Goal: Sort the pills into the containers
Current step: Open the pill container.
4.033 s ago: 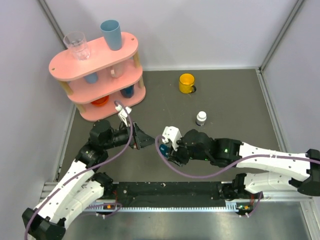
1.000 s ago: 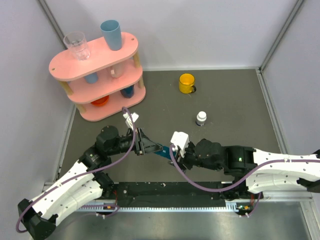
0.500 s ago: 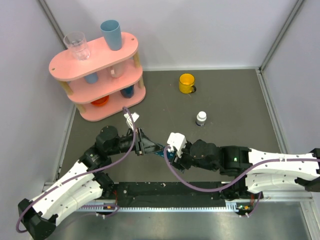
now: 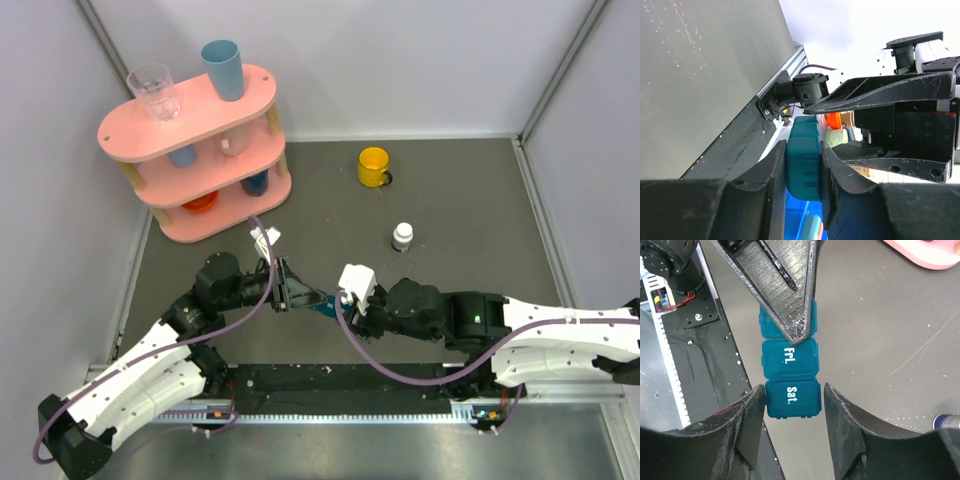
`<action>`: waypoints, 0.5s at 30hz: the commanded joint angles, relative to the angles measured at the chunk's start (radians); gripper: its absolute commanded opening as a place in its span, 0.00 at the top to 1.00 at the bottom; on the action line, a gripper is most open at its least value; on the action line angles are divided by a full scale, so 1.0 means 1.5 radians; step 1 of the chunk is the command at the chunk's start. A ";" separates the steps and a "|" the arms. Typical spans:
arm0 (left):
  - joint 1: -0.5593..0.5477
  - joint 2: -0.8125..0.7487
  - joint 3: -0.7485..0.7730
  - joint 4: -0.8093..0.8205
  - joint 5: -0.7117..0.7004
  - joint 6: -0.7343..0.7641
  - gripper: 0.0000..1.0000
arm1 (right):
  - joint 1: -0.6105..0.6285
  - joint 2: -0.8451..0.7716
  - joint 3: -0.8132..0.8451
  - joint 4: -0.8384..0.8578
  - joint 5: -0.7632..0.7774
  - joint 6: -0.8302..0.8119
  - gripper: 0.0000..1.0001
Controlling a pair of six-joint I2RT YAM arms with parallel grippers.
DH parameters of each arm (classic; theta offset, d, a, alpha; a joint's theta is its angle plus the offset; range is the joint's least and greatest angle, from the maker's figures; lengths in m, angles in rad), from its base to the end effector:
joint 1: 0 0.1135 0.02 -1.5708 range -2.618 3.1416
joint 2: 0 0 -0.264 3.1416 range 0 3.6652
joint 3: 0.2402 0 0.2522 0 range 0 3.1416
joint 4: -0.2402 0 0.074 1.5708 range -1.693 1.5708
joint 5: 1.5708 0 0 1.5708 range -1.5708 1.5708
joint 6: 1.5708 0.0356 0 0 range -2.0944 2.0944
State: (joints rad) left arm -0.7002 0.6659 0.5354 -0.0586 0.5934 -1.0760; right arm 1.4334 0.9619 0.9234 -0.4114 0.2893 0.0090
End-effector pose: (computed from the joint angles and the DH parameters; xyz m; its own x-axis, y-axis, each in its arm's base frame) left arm 0.1132 -0.1214 0.2847 -0.9080 -0.1890 -0.3739 0.3266 0.2396 -0.9143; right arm 0.0393 0.2100 0.3336 -0.0678 -0.4273 -0.9016 -0.9136 0.3896 -0.1159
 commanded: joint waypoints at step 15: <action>-0.002 -0.008 -0.006 0.034 0.020 0.014 1.00 | 0.011 -0.028 -0.003 0.039 -0.032 0.015 0.70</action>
State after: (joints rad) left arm -0.7002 0.6659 0.5343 -0.0536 0.5976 -1.0748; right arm 1.4368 0.9596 0.9230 -0.4122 0.2676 0.0116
